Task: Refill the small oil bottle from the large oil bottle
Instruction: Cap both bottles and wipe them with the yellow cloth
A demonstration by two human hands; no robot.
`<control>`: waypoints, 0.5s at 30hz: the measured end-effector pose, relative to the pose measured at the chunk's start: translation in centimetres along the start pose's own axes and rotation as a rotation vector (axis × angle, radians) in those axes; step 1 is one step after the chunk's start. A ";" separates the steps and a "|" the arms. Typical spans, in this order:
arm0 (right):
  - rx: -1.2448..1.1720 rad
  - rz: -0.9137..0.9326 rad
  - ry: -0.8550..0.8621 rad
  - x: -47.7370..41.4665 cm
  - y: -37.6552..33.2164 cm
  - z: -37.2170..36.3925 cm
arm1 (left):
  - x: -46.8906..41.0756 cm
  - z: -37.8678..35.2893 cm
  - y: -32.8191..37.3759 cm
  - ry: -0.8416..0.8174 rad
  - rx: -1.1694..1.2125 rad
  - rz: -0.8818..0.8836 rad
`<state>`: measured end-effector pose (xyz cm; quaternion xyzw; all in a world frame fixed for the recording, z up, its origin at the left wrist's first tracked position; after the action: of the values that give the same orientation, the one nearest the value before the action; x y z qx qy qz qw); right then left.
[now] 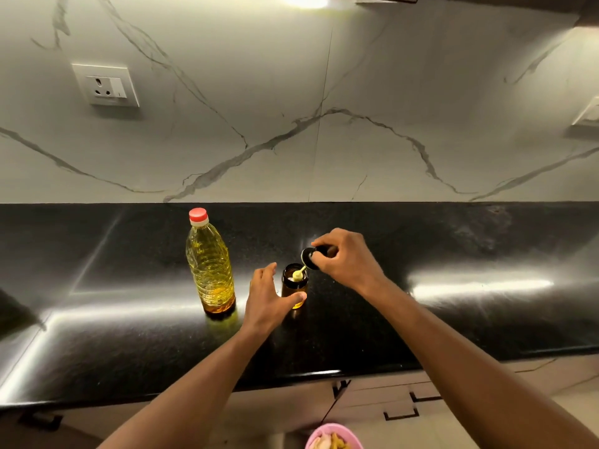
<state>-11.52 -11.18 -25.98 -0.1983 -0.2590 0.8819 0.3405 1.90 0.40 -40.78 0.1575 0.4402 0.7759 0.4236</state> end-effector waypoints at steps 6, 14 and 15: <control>0.136 0.063 -0.142 -1.4 -0.9 -3.7 | -1.3 -0.7 0.1 -0.027 0.042 -0.008; 0.267 0.071 -0.332 -2.3 -0.9 -6.9 | -1.9 -1.0 0.1 -0.010 0.079 -0.025; 0.276 0.071 -0.343 -2.4 -0.9 -7.1 | -1.9 -1.0 0.1 -0.012 0.081 -0.028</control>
<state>-5.69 -10.03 -30.66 -0.0057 -0.1827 0.9412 0.2841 2.30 -1.70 -41.04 0.1731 0.4710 0.7504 0.4303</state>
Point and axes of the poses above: each hand's wrist, its own x-axis away from the middle knuckle, its own z-axis out of the back of the hand, y = z × x, the point moved 9 cm from there along -x, towards the middle knuckle, and after that the axes turned 7 degrees about -z, right-handed, at the moved point
